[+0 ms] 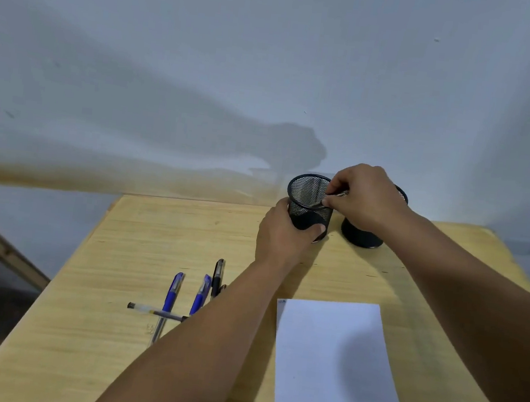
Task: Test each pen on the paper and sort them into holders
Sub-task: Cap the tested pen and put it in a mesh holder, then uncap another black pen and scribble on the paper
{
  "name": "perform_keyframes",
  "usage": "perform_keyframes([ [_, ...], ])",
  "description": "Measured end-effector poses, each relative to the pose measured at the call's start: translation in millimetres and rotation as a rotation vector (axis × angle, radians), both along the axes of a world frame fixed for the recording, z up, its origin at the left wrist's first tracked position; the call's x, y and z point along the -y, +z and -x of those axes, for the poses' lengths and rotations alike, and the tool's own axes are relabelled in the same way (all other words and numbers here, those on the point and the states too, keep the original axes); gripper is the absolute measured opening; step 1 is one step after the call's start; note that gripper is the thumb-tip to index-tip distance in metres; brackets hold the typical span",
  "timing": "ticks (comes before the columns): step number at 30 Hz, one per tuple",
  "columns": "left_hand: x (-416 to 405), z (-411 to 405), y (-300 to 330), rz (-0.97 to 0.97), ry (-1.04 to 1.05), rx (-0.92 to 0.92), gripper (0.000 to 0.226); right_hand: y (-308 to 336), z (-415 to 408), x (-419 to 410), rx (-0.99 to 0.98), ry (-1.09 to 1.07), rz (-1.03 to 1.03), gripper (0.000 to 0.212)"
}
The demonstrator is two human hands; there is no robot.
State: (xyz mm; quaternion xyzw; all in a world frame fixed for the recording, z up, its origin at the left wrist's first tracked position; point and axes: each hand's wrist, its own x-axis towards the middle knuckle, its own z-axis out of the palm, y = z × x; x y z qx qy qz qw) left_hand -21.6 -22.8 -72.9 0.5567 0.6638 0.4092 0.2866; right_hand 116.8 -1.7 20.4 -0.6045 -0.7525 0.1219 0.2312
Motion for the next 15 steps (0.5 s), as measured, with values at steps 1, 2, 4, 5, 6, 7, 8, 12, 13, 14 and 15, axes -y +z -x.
perform_keyframes([
  [1,0,0,-1,0.0,-0.002,0.001,0.059,-2,1,-1,0.0,0.007,0.003,0.012],
  [2,0,0,-2,0.003,-0.005,0.001,0.058,-3,1,-2,-0.001,0.017,0.003,0.011],
  [4,2,2,1,0.003,-0.023,-0.004,0.056,-6,0,-1,0.003,0.043,0.007,0.012],
  [5,4,4,4,0.008,-0.046,-0.015,0.055,-6,-1,1,0.006,0.051,0.002,0.015],
  [6,6,7,8,0.015,-0.078,-0.038,0.055,-6,-1,4,0.015,0.047,-0.013,0.021],
  [7,11,12,11,0.023,-0.111,-0.072,0.056,-5,-2,9,0.03,0.03,-0.045,0.028],
  [8,19,19,15,0.029,-0.142,-0.107,0.059,-5,-3,15,0.037,0.01,-0.089,0.034],
  [12,60,67,26,0.028,-0.181,-0.18,0.058,-12,3,48,-0.09,0.018,-0.207,0.028],
  [13,71,82,29,0.018,-0.183,-0.196,0.051,-15,8,58,-0.124,0.041,-0.178,0.025],
  [14,82,96,31,0.019,-0.182,-0.21,0.045,-19,16,67,-0.15,0.069,-0.138,0.022],
  [15,93,110,34,0.025,-0.179,-0.224,0.04,-23,24,77,-0.168,0.105,-0.097,0.02],
])
